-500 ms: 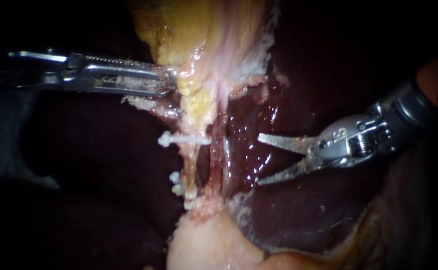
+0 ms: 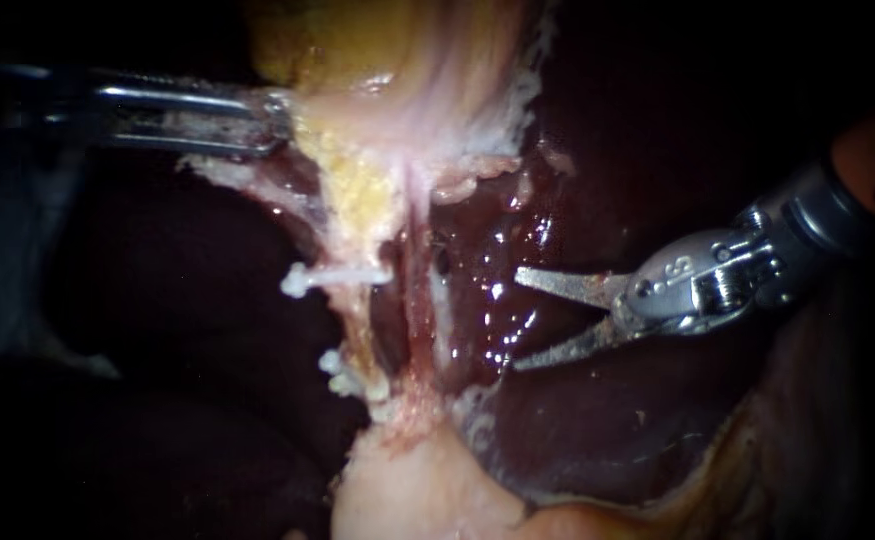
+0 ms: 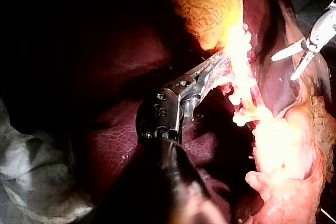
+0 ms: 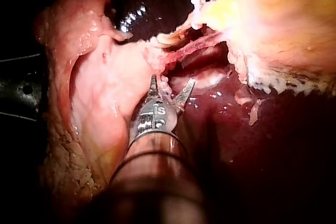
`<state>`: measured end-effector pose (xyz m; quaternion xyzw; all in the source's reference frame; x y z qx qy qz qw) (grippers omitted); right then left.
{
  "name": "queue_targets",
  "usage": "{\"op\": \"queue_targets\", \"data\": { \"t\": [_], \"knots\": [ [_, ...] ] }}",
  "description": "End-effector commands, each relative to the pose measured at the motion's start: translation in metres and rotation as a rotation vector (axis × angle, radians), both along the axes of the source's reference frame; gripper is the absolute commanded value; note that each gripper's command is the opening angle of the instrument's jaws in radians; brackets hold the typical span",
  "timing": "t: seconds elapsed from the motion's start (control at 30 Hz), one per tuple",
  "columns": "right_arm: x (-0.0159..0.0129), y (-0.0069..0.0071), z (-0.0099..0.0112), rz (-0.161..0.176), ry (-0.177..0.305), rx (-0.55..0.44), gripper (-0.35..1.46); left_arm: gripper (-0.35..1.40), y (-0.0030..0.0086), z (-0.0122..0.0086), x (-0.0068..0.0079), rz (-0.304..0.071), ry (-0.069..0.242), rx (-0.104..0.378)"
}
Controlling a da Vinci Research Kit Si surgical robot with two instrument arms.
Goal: Go to the cutting position left tube
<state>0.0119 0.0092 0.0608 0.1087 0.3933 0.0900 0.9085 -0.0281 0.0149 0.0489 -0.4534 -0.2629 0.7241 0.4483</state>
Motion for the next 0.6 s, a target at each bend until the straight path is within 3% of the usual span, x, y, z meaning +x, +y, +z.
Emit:
{"op": "queue_targets", "data": {
  "t": [0.03,0.13,0.2,0.47,0.6],
  "knots": [
    [0.0000,0.0000,-0.0001,-0.003,0.006,0.004,1.45,-0.35,0.0001,-0.0001,0.0001,-0.004,-0.003,-0.001],
    [0.0004,0.0000,-0.0002,-0.013,0.045,0.027,1.45,-0.35,-0.0001,0.0000,0.0001,-0.006,-0.002,-0.003],
    [0.0011,-0.0003,-0.0004,-0.033,0.095,0.065,1.45,-0.35,-0.0002,0.0001,-0.0002,-0.007,-0.001,-0.004],
    [0.0053,-0.0026,-0.0014,-0.008,0.225,0.225,1.45,-0.35,-0.0003,0.0000,-0.0003,-0.008,0.000,-0.004],
    [0.0071,-0.0035,-0.0006,-0.010,0.246,0.279,1.45,-0.35,-0.0003,-0.0001,-0.0003,-0.009,0.000,-0.004]
  ]
}}
